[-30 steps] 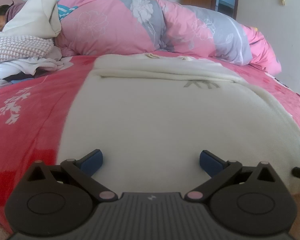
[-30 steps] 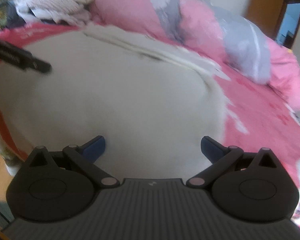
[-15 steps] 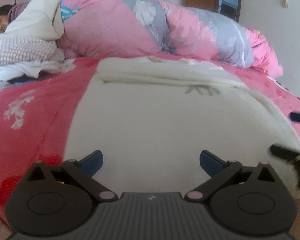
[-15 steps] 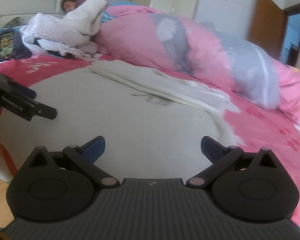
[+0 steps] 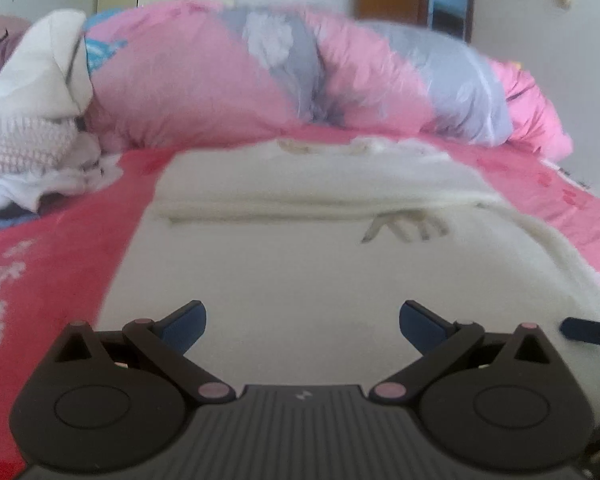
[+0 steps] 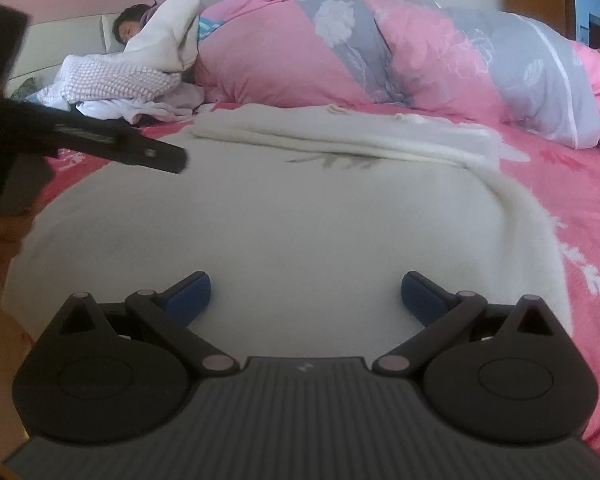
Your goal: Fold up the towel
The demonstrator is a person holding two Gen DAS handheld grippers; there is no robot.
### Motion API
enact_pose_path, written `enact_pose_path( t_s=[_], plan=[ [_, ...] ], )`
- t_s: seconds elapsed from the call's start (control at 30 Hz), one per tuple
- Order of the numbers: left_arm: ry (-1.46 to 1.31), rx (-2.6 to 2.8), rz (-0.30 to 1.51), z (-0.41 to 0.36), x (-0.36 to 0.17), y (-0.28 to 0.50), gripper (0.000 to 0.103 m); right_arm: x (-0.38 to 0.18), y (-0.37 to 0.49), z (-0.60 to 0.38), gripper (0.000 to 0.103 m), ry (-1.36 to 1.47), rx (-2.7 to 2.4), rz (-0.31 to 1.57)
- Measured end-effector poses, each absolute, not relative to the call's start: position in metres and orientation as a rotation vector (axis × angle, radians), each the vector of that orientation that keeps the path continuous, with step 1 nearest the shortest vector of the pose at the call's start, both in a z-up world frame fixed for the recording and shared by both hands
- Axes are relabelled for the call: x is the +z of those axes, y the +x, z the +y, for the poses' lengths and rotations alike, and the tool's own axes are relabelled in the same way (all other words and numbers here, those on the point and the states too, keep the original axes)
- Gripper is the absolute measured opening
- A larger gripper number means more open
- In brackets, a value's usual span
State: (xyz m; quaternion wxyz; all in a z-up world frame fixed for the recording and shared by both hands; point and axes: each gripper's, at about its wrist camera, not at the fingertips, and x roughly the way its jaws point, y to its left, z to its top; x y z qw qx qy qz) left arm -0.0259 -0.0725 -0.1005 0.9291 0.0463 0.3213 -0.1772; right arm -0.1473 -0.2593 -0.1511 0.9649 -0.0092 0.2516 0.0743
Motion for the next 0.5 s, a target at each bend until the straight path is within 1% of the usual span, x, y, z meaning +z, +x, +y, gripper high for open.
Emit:
enact_pose_path(
  t_s=[0.1,0.5],
  plan=[
    [0.088,-0.351,0.678,-0.071,-0.114,-0.023,0.103,-0.153,-0.147,-0.259,0.102,-0.019,0.150,0.504],
    [0.083,-0.340,0.662,-0.068,-0.118,-0.028,0.103,-0.156,-0.143,-0.258,0.102,-0.012,0.142,0.495]
  ],
)
